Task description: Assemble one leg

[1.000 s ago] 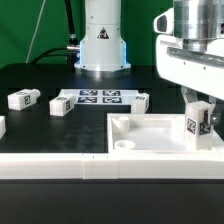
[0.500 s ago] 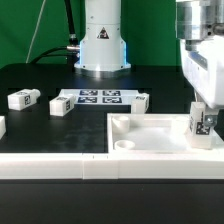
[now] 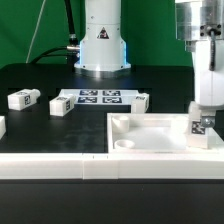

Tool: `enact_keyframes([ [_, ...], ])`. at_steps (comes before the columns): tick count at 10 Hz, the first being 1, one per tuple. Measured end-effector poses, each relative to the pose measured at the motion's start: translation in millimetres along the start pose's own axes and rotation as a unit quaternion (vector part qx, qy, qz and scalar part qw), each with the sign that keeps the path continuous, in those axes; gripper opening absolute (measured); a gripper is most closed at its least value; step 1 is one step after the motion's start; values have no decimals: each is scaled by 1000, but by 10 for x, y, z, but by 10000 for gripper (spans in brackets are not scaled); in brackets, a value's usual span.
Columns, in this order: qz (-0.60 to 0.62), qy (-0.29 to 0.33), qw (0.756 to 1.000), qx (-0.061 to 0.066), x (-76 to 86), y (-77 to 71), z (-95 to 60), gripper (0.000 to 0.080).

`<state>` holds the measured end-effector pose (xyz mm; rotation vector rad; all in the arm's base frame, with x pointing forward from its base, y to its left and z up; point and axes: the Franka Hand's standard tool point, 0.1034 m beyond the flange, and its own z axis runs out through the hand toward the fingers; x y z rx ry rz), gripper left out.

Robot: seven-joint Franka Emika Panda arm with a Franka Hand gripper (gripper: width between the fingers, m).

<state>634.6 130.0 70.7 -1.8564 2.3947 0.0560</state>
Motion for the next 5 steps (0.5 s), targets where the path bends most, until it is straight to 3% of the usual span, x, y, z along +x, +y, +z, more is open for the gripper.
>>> enact_keyframes([
  [1,-12,0,1000,0,6,-4,1,506],
  [2,-38,1,999,-1,12,-4,0,506],
  [3,-119,2,993,-2,17,-5,0,619],
  [5,-209,1,978,-8,-3,12,-5,640],
])
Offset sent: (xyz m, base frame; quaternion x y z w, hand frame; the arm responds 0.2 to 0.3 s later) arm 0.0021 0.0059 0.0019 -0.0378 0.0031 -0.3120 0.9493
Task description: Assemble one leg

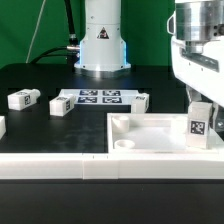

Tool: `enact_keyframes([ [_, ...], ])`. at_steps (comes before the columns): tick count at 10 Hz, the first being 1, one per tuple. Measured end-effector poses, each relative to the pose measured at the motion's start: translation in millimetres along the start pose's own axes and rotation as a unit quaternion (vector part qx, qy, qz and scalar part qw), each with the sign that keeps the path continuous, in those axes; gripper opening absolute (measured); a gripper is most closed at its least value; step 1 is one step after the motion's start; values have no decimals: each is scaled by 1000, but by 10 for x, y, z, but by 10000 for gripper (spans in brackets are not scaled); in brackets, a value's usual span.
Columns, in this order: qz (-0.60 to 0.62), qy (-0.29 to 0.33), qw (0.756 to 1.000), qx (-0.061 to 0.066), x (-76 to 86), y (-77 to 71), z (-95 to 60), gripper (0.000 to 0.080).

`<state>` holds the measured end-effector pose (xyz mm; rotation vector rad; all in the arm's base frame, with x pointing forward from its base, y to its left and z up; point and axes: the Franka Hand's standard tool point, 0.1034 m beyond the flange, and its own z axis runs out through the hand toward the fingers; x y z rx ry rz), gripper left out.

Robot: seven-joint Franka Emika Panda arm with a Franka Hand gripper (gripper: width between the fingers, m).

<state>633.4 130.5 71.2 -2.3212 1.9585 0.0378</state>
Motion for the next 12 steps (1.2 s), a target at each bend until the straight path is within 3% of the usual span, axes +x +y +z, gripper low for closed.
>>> enact_keyframes([
  [4,-242,3,970,-9,3,-6,-15,649],
  [9,-473,10,881,-14,107,-22,-33,649],
  [10,-483,10,875,-13,110,-24,-32,649],
  [12,-481,10,876,-13,109,-23,-32,355],
])
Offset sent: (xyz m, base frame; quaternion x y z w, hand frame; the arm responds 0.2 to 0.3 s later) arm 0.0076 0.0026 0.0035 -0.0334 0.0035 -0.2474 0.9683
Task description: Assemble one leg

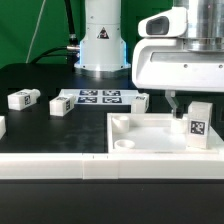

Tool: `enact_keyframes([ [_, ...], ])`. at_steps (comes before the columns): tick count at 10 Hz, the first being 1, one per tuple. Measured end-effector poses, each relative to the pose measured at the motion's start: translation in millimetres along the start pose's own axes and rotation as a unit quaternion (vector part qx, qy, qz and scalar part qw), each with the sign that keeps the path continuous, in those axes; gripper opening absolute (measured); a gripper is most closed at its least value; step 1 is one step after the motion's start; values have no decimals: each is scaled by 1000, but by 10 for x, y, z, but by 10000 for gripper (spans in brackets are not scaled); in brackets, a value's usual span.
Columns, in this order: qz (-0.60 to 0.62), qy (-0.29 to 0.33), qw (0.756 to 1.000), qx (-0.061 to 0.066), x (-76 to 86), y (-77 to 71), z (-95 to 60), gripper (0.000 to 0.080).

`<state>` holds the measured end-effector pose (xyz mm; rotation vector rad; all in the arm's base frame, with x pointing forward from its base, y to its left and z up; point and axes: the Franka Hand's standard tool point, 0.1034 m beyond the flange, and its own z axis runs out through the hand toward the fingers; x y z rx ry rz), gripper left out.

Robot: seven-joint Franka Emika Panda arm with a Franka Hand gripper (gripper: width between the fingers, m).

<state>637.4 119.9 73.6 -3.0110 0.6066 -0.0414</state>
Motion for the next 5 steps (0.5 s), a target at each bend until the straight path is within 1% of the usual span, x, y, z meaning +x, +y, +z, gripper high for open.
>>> enact_keyframes([
  [1,0,0,1000,0,0,0,0,355],
  [2,2,0,1000,-1,6,16,2,290],
  [5,47,0,999,0,5,18,6,290],
])
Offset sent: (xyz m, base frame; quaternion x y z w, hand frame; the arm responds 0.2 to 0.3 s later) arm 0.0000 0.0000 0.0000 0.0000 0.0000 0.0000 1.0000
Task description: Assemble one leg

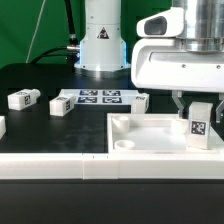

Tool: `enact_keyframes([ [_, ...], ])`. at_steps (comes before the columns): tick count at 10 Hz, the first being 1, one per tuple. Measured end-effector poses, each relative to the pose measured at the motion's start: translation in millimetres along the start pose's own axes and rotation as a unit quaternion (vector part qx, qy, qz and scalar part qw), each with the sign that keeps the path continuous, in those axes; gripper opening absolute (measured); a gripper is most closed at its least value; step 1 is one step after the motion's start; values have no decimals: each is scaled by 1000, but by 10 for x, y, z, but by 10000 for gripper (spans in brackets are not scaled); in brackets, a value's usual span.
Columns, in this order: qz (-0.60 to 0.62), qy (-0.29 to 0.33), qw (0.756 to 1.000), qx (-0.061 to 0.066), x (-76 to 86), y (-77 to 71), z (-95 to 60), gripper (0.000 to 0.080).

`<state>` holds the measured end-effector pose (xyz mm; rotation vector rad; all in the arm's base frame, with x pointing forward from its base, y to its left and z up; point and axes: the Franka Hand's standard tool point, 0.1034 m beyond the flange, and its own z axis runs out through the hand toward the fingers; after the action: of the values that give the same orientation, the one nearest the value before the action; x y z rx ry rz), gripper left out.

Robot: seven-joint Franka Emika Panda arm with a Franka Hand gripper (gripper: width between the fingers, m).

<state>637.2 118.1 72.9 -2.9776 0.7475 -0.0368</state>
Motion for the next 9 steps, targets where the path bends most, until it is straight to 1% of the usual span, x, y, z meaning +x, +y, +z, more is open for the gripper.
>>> enact_keyframes([
  [1,90,1,996,0,4,10,2,290],
  [4,212,1,977,3,11,24,6,290],
  [6,320,0,947,3,15,34,7,290],
  [7,374,0,927,3,10,37,7,290],
  [8,438,4,899,5,4,42,6,291],
  [9,482,3,876,6,1,45,5,291],
])
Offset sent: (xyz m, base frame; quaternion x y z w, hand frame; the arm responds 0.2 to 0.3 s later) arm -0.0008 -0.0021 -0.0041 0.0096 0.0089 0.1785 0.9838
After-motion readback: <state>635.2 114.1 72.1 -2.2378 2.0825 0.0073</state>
